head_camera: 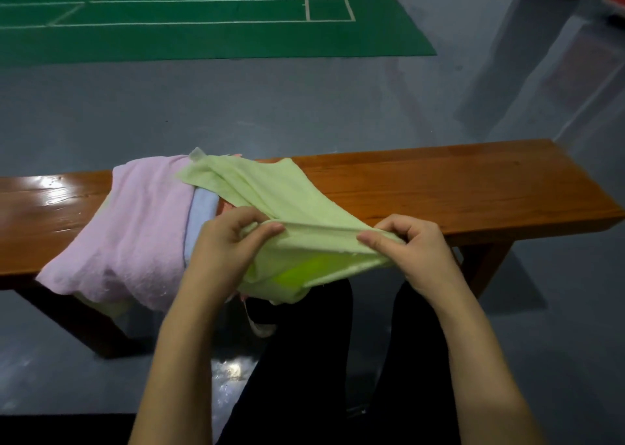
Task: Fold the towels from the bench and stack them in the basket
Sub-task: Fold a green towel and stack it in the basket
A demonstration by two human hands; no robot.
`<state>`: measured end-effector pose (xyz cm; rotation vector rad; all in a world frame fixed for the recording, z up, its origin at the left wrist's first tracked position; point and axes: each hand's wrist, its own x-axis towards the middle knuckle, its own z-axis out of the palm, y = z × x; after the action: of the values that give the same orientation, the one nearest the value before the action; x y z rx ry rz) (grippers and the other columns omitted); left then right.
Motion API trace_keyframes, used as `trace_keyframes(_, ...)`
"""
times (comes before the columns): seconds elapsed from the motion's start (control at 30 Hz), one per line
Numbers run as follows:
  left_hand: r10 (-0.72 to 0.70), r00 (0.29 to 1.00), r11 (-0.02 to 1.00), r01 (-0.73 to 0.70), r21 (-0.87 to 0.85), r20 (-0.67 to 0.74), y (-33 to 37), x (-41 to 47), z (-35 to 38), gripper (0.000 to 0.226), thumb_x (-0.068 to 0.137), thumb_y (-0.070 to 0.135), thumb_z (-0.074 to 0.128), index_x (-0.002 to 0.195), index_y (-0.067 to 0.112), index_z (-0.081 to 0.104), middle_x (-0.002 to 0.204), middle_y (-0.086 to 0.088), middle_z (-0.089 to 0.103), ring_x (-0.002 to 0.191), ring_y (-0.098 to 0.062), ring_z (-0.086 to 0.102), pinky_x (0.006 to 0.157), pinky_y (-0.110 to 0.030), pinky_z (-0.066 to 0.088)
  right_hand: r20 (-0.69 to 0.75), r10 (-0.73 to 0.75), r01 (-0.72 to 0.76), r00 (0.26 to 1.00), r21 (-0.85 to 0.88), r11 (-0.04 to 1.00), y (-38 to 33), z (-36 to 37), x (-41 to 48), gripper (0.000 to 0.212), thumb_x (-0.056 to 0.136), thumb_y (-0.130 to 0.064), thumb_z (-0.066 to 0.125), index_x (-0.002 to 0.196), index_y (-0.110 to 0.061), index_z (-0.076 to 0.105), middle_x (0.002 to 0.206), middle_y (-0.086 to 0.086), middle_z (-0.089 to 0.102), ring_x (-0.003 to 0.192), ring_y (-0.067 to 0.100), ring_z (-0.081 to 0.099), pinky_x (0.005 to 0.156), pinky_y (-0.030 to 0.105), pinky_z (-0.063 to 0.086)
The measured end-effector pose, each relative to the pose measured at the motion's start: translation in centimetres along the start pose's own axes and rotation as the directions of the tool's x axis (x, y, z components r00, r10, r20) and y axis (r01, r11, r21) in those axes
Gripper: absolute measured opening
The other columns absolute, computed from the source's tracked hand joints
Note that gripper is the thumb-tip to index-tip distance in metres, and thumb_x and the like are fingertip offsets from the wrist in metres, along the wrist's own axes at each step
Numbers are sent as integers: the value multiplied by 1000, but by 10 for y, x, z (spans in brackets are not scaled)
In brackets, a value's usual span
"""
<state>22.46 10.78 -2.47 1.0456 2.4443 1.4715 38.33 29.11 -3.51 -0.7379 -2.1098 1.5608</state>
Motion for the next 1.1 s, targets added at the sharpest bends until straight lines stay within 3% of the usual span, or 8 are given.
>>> trace_keyframes(0.13,-64,998,988,67,137,-25,-10,1,-16,7,83,25,69,77,23,66,83,15,61,78,3,53,70,-12,36,-18,-38,37,999,-30,999,-4,-3,0,8,81,-18,73,73,-19,71,77,-4,69,71,1,58,66,20,42)
trace_keyframes(0.27,-49,969,980,94,-178,241,24,-3,9,37,91,21,60,121,42,52,117,18,61,99,11,55,87,-2,35,60,-145,143,988,38,989,-18,25,-1,8,85,-13,69,77,-13,69,75,-11,67,76,0,58,72,18,44)
trace_keyframes(0.4,-3,913,983,77,-164,409,43,-5,34,19,85,41,64,99,28,69,91,10,70,88,-1,62,78,-19,48,74,-120,115,990,66,991,-23,29,-5,8,84,-20,71,76,-18,72,76,-6,69,77,7,61,70,24,47)
trace_keyframes(0.57,-51,967,992,77,-96,251,30,-3,28,17,73,29,78,63,21,66,59,10,58,59,2,49,58,-14,37,172,53,-52,984,-7,999,-20,5,-7,20,71,-36,76,71,-16,74,76,21,65,66,17,53,65,32,41)
trace_keyframes(0.67,-100,986,991,110,-69,131,20,-2,13,15,77,23,76,65,19,67,59,14,60,59,3,50,60,-12,37,160,110,-107,981,-22,994,-17,-10,-6,31,64,-42,76,68,-11,72,72,30,57,65,22,47,63,35,35)
trace_keyframes(0.83,-214,977,966,213,146,-15,0,-2,2,11,82,32,71,78,21,69,63,9,60,67,-6,53,60,-17,37,101,80,-79,992,-13,997,-13,-11,-4,21,84,-27,69,74,-9,69,69,11,50,65,20,43,65,30,37)
trace_keyframes(1.0,-76,953,986,115,-122,292,29,-6,42,41,81,30,72,121,29,61,112,18,64,104,7,56,88,-3,37,139,22,-45,990,163,986,-23,21,-2,21,85,-25,69,69,-12,67,69,15,55,66,19,50,65,30,39)
trace_keyframes(1.1,8,943,990,39,-132,334,35,-7,50,14,78,33,74,91,33,69,86,14,69,85,4,60,79,-17,45,162,6,-35,987,179,983,-20,24,-3,21,77,-37,70,67,-19,69,70,14,54,68,21,47,66,33,37)
